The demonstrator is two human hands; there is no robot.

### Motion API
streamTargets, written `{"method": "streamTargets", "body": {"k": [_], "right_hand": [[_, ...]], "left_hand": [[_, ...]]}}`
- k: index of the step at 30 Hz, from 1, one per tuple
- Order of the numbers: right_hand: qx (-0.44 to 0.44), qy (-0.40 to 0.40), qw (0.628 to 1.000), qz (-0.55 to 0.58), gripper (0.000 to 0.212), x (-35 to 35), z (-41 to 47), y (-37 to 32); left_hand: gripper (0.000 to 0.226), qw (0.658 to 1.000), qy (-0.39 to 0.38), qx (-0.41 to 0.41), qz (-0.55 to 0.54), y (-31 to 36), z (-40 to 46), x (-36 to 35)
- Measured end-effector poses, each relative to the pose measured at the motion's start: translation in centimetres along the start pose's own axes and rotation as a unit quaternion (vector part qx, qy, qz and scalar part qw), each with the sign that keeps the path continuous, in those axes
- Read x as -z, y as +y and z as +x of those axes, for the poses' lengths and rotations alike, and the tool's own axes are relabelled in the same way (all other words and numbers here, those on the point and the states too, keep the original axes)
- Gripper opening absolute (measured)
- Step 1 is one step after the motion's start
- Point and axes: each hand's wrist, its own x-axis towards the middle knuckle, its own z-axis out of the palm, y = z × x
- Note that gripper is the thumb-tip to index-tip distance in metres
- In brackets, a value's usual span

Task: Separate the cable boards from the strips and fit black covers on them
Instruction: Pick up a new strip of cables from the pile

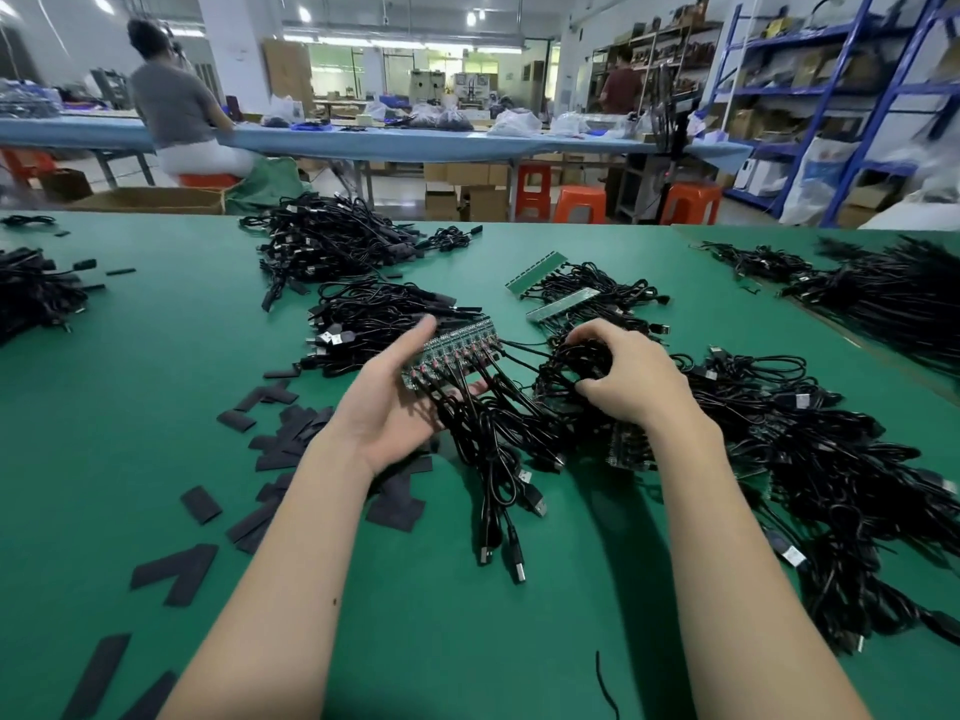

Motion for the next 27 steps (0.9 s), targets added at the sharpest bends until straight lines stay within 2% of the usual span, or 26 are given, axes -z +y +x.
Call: {"method": "streamTargets", "body": {"k": [2, 5, 8, 9, 10, 12, 14, 16, 18, 20, 21, 24, 27], "right_hand": [[0.005, 0.045, 0.999, 0.008, 0.042, -0.2, -0.1, 0.1], [0.001, 0.077, 0.996, 0.046, 0.043, -0.4, 0.0, 0.2], [0.012, 0.114, 0.989, 0.089, 0.053, 1.0, 0.1, 0.3], [0.019, 0.103, 0.988, 0.114, 0.055, 1.8, 0.0, 0.4], [0.026, 0.066, 0.985, 0.160, 0.055, 2.7, -0.3, 0.4], [0.033, -0.060, 0.965, 0.254, 0.049, 4.3, -1.1, 1.0], [0.008, -0.167, 0.944, 0.285, 0.033, 5.4, -1.6, 1.2], [-0.043, -0.180, 0.952, 0.244, 0.022, 5.4, -1.3, 1.3], [-0.051, -0.085, 0.989, 0.106, 0.020, 4.7, -0.5, 1.4], [0.004, 0.003, 0.999, 0.035, 0.033, 3.7, 0.0, 1.4], [0.028, -0.003, 0.999, 0.043, 0.046, 3.2, 0.3, 1.2], [0.052, -0.104, 0.990, 0.080, 0.069, 1.4, 0.6, 0.5], [0.027, -0.182, 0.980, 0.080, 0.067, 0.9, 1.6, 0.6]], "left_hand": [[0.051, 0.997, 0.054, 0.002, 0.053, -0.1, 0.2, -0.4], [0.027, 0.986, 0.138, -0.005, 0.097, -0.1, 0.8, -0.4], [0.021, 0.977, 0.173, -0.017, 0.121, -0.1, 1.2, -0.3], [0.020, 0.976, 0.181, -0.023, 0.122, -0.2, 1.3, -0.4], [0.017, 0.975, 0.187, -0.028, 0.116, -0.3, 1.4, -0.4], [0.019, 0.978, 0.189, -0.031, 0.080, -0.5, 1.4, -0.4], [0.028, 0.981, 0.186, -0.030, 0.047, -0.6, 1.4, -0.5], [0.033, 0.982, 0.181, -0.031, 0.032, -0.8, 1.4, -0.4], [0.033, 0.985, 0.169, -0.034, 0.019, -0.8, 1.4, -0.4], [0.029, 0.987, 0.153, -0.034, 0.021, -1.0, 1.4, -0.5], [0.027, 0.989, 0.144, -0.033, 0.026, -1.0, 1.4, -0.4], [0.027, 0.992, 0.121, -0.030, 0.026, -1.1, 1.2, -0.3], [0.024, 0.993, 0.107, -0.024, 0.038, -1.1, 1.0, -0.5]]}}
